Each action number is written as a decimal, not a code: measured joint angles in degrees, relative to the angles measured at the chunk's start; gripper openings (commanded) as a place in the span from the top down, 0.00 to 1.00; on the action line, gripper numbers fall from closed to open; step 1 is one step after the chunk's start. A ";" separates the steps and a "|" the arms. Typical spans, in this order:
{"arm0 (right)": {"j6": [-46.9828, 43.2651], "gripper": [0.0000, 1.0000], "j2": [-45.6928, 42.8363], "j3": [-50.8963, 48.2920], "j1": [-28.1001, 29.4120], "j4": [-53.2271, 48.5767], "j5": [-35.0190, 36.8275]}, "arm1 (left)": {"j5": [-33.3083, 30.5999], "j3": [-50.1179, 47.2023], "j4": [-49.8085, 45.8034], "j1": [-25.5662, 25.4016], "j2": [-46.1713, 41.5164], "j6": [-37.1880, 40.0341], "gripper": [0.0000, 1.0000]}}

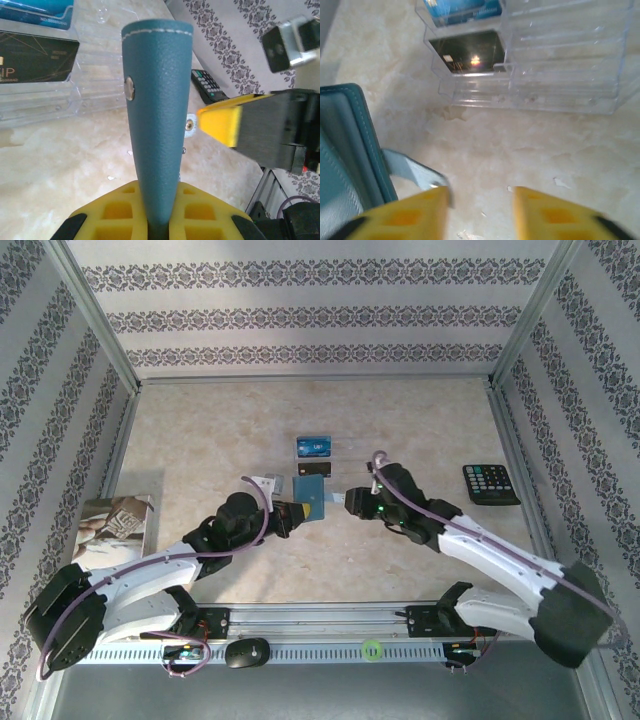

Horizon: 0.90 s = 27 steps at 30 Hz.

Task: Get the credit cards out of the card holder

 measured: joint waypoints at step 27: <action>2.69 1.00 0.81 -6.97 -1.29 20.24 -19.19 | 4.79 -3.39 10.58 0.63 0.70 -4.61 1.00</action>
